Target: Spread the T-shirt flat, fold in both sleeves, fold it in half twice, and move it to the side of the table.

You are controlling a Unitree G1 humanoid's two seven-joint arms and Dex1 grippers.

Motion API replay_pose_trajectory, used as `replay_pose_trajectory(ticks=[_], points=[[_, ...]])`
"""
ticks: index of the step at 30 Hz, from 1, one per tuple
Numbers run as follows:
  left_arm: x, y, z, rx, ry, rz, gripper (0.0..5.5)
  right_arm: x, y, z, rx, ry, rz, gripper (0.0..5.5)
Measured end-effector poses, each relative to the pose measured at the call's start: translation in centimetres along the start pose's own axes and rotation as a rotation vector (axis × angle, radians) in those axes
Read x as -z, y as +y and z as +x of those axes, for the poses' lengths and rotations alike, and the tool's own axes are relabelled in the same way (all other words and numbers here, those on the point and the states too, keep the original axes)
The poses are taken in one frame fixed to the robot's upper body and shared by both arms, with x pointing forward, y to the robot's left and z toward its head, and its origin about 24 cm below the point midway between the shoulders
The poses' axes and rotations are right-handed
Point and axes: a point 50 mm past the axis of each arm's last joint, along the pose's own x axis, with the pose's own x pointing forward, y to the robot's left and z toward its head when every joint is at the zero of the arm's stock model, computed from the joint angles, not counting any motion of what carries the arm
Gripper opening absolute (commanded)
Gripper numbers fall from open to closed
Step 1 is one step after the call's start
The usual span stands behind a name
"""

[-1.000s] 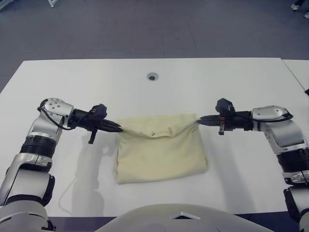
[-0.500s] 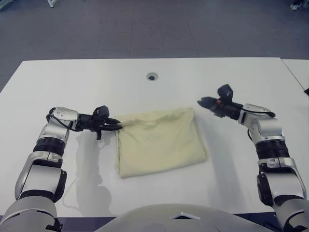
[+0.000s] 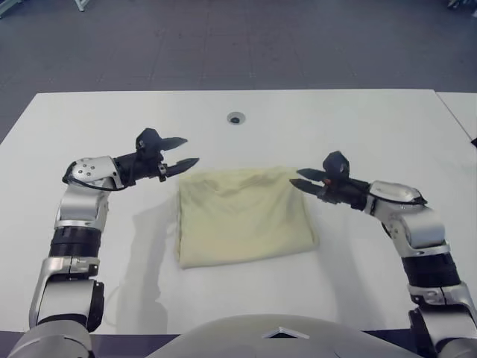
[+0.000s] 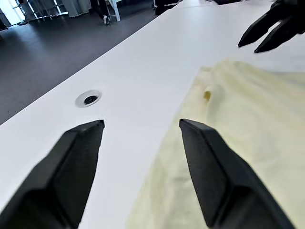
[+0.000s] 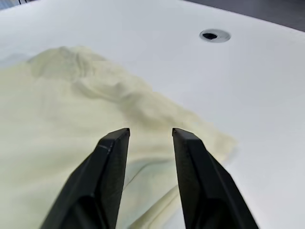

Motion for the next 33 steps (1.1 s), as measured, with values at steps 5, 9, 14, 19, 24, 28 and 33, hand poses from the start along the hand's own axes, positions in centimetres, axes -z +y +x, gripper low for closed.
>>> replay_pose_trajectory(ticks=[5, 9, 14, 19, 24, 28, 33], points=[[2.9, -5.1, 0.6, 0.063, 0.178, 0.110, 2.79, 1.7, -1.0, 1.0, 0.186, 0.172, -0.281, 1.55], [4.8, -5.9, 1.0, 0.030, 0.272, 0.236, 3.45, 2.0, -1.3, 1.8, 0.224, 0.211, -0.457, 2.16], [5.1, -4.3, 1.3, -0.059, 0.259, 0.283, 4.31, 2.2, -2.0, 0.3, 0.294, 0.191, -0.373, 2.99], [5.2, -3.6, 1.4, -0.086, 0.255, 0.287, 5.03, -1.2, -1.4, -1.3, 0.316, 0.029, -0.286, 3.70], [5.1, -3.5, 1.4, -0.098, 0.244, 0.290, 5.40, -0.4, 0.6, 0.9, 0.209, 0.052, -0.261, 4.47], [5.1, -3.5, 1.4, -0.098, 0.244, 0.289, 5.40, 1.4, 0.7, 2.2, 0.213, 0.151, -0.337, 5.10], [5.4, -2.7, 1.7, -0.122, 0.266, 0.305, 5.40, 1.6, -0.3, 1.1, 0.280, 0.183, -0.418, 5.38]])
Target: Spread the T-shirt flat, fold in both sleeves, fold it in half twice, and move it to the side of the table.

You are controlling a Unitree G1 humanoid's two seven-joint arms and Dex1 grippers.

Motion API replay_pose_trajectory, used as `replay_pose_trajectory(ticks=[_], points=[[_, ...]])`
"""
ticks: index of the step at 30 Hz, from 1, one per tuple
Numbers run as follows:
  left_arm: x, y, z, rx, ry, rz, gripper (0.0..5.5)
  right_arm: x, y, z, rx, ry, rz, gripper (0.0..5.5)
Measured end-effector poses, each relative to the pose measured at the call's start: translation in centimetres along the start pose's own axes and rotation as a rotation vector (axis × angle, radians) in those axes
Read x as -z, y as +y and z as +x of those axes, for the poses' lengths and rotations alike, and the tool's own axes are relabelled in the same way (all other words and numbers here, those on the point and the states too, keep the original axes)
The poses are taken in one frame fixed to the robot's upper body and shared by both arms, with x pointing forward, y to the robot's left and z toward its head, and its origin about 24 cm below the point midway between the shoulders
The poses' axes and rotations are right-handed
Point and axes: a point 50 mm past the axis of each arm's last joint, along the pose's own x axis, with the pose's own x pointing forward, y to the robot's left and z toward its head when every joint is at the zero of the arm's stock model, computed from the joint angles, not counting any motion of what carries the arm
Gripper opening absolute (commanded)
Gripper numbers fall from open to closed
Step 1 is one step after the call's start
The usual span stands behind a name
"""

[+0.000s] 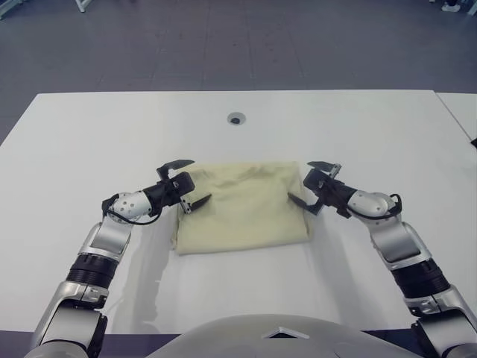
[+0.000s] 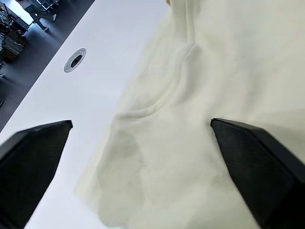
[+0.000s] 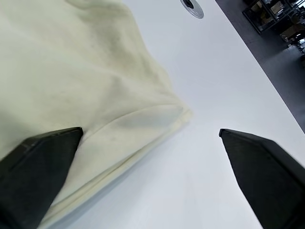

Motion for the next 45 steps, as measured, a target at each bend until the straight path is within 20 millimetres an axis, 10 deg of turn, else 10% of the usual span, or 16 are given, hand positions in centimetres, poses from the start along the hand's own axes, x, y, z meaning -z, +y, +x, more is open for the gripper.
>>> replay_pose_trajectory(ticks=[10, 14, 18, 26, 36, 45], points=[[0.0, 0.5, 0.3, -0.020, -0.017, 0.037, 5.40, 0.1, 0.6, -1.1, -0.026, -0.021, 0.169, 5.38], [-0.8, 0.0, 0.5, 0.023, -0.066, 0.071, 5.40, -2.9, -1.8, -1.4, 0.030, -0.179, 0.275, 5.38], [-1.4, 1.1, 0.3, -0.015, -0.102, 0.110, 5.40, -5.2, -4.6, -1.9, 0.090, -0.223, 0.165, 5.38], [-4.6, 6.0, -1.4, -0.158, -0.202, 0.193, 5.40, -1.9, -4.9, 2.7, -0.004, -0.028, -0.135, 5.38], [-3.7, 0.2, -6.1, 0.283, -0.076, 0.133, 5.40, -0.5, -6.1, 3.5, -0.061, 0.061, -0.344, 5.38], [-1.7, 0.2, -3.5, 0.269, 0.061, 0.385, 5.40, -0.3, -4.0, 0.8, -0.104, 0.068, -0.326, 5.38]])
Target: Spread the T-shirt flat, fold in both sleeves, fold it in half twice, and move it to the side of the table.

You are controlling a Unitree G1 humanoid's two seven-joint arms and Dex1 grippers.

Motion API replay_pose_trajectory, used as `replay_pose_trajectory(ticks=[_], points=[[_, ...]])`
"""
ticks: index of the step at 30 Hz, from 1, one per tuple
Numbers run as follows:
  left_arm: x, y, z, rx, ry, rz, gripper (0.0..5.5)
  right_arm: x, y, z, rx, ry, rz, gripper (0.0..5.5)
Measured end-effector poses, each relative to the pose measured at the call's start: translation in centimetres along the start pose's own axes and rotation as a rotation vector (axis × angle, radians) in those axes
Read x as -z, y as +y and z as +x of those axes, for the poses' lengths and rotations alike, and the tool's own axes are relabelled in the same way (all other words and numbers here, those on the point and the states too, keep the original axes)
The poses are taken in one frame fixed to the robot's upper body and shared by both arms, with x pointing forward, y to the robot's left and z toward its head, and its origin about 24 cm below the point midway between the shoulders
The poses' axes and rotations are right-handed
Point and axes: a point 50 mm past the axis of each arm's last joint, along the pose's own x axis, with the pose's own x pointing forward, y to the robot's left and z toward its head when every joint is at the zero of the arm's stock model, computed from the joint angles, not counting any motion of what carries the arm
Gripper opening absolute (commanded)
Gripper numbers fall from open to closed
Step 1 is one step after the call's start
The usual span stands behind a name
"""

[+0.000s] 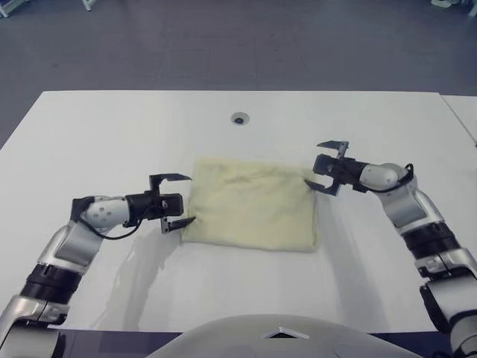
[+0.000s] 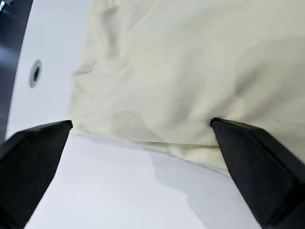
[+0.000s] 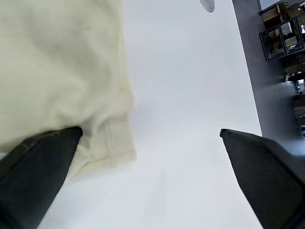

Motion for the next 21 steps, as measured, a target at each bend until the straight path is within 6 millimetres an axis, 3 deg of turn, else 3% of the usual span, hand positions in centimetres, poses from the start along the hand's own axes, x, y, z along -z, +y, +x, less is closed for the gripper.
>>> replay_pose_trajectory(ticks=[3, 8, 12, 16, 18, 21], points=[[0.5, 1.5, 0.7, 0.015, 0.013, 0.096, 5.40, -0.2, 1.2, -1.3, -0.028, 0.007, -0.013, 5.38], [1.0, 5.6, 3.2, 0.030, 0.053, 0.265, 5.40, -1.0, 3.5, -3.7, -0.053, 0.010, -0.038, 5.38], [0.0, 8.9, 6.3, 0.028, 0.109, 0.417, 5.40, -2.3, 5.8, -5.5, -0.097, 0.013, 0.027, 5.38], [-2.2, 11.2, 9.7, -0.001, 0.160, 0.603, 5.40, -5.7, 8.8, -7.2, -0.272, -0.085, 0.256, 5.38], [-3.3, 11.4, 10.9, -0.038, 0.145, 0.651, 5.40, -7.2, 7.8, -7.4, -0.269, -0.145, 0.333, 5.38], [-4.2, 11.5, 12.0, -0.089, 0.126, 0.673, 5.40, -8.5, 4.4, -8.2, -0.177, -0.181, 0.347, 5.38]])
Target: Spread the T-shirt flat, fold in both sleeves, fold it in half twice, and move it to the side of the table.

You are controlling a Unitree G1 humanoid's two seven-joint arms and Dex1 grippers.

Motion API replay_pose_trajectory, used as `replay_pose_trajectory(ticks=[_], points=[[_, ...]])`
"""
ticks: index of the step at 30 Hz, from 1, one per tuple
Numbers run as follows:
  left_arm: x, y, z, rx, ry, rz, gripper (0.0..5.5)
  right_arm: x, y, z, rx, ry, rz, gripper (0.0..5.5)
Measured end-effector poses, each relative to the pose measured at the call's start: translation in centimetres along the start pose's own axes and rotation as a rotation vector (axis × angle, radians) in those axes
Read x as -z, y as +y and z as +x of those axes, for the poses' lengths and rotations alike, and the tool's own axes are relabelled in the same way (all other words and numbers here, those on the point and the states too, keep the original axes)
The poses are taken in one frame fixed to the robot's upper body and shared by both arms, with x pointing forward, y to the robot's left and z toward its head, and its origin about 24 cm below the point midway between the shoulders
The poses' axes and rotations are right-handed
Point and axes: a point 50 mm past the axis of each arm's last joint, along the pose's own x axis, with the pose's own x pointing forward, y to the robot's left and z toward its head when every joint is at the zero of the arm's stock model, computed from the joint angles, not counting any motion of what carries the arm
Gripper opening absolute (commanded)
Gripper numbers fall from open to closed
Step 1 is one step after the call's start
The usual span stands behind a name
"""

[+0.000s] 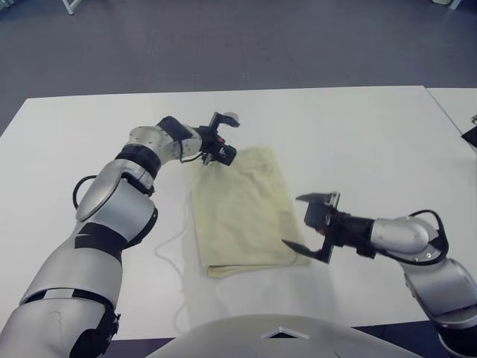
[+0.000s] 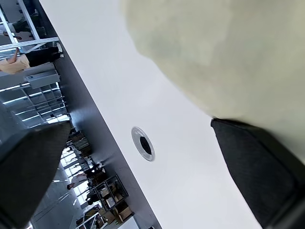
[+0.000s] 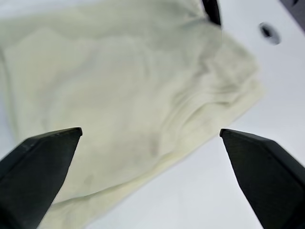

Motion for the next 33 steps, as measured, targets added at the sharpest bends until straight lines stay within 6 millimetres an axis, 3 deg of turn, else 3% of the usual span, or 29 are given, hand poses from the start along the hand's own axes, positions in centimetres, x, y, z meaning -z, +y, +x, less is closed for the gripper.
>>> replay_pose_trajectory(ticks=[4, 8, 11, 14, 19, 22, 25, 33], points=[[0.9, 0.0, -0.4, -0.058, 0.048, -0.031, 5.40, 0.3, -0.9, -1.7, 0.057, 0.050, -0.034, 5.38], [2.8, 2.2, -2.7, -0.227, 0.044, -0.126, 5.40, 2.5, 0.5, -3.0, 0.029, 0.126, -0.182, 5.38], [5.1, 3.3, -7.8, -0.395, -0.053, -0.203, 5.40, 3.3, 2.2, -3.3, -0.072, 0.078, -0.278, 5.38], [5.3, 0.1, -10.6, -0.443, -0.120, -0.276, 5.40, 4.1, 2.4, -3.7, -0.114, 0.076, -0.362, 5.38], [2.6, -6.9, -12.6, -0.399, -0.172, -0.445, 5.40, 6.1, 3.3, -3.5, -0.148, 0.091, -0.441, 5.38], [0.5, -9.0, -13.8, -0.398, -0.189, -0.525, 5.40, 7.7, 4.5, -3.0, -0.170, 0.097, -0.499, 5.38], [-2.0, -11.1, -16.3, -0.329, -0.200, -0.567, 5.40, 8.2, 5.4, -2.5, -0.135, 0.002, -0.649, 5.38], [-4.7, -14.2, -18.6, -0.199, -0.194, -0.650, 5.40, 9.8, 5.6, -0.1, 0.119, -0.172, -0.702, 5.38]])
